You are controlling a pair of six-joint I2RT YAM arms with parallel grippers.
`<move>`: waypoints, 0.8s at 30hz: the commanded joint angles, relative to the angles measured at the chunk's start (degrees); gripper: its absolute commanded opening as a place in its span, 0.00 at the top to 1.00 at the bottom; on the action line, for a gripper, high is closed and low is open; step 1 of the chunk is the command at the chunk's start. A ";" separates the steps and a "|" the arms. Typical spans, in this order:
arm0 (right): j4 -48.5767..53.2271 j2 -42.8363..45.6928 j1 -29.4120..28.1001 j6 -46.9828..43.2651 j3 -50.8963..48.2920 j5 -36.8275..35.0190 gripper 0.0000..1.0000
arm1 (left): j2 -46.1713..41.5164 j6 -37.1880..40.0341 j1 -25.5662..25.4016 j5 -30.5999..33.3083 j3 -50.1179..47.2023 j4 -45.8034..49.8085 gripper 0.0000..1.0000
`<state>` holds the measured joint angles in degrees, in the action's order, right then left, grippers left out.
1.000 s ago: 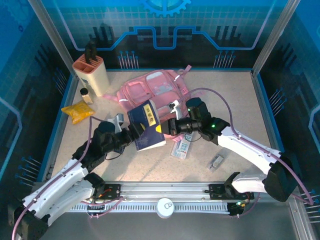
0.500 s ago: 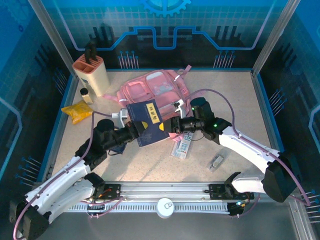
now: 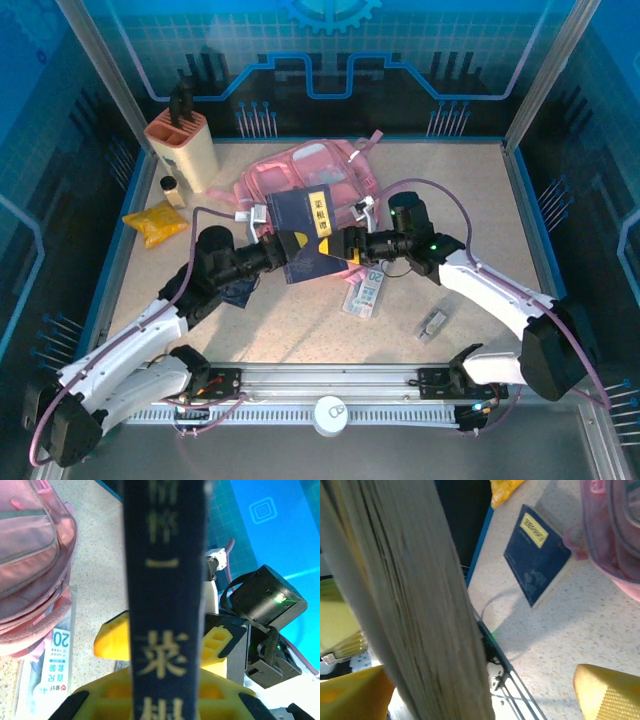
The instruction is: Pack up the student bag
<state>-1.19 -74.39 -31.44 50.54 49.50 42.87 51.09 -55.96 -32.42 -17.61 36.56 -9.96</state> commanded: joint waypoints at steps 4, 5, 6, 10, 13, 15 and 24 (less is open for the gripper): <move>-12.04 2.14 0.74 8.45 -1.13 7.23 0.27 | 2.00 6.09 -0.27 1.49 3.66 -1.47 0.97; -11.42 2.36 1.00 8.20 -1.03 7.23 0.33 | 2.40 6.66 -0.19 1.39 3.91 -0.70 0.97; -10.56 2.45 1.27 7.95 -0.98 7.14 0.39 | 2.52 7.06 -0.26 1.70 4.10 0.14 0.97; -6.89 1.97 2.50 5.79 -0.85 6.47 0.69 | 2.79 9.52 -0.27 3.45 4.32 3.18 0.97; -4.37 2.35 3.11 3.95 -0.90 4.75 0.89 | 3.74 10.25 -0.18 3.29 4.96 4.66 0.95; -1.92 3.25 3.82 2.67 -0.44 4.10 0.98 | 4.19 11.05 -0.27 2.65 5.32 5.26 0.82; 20.60 12.50 10.81 -11.05 0.52 -5.92 1.00 | 7.19 29.82 0.65 8.74 12.31 20.61 0.41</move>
<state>8.93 -65.25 -23.35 46.50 48.60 41.74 56.77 -35.75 -32.14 -13.08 45.15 3.75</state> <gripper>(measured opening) 0.109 0.587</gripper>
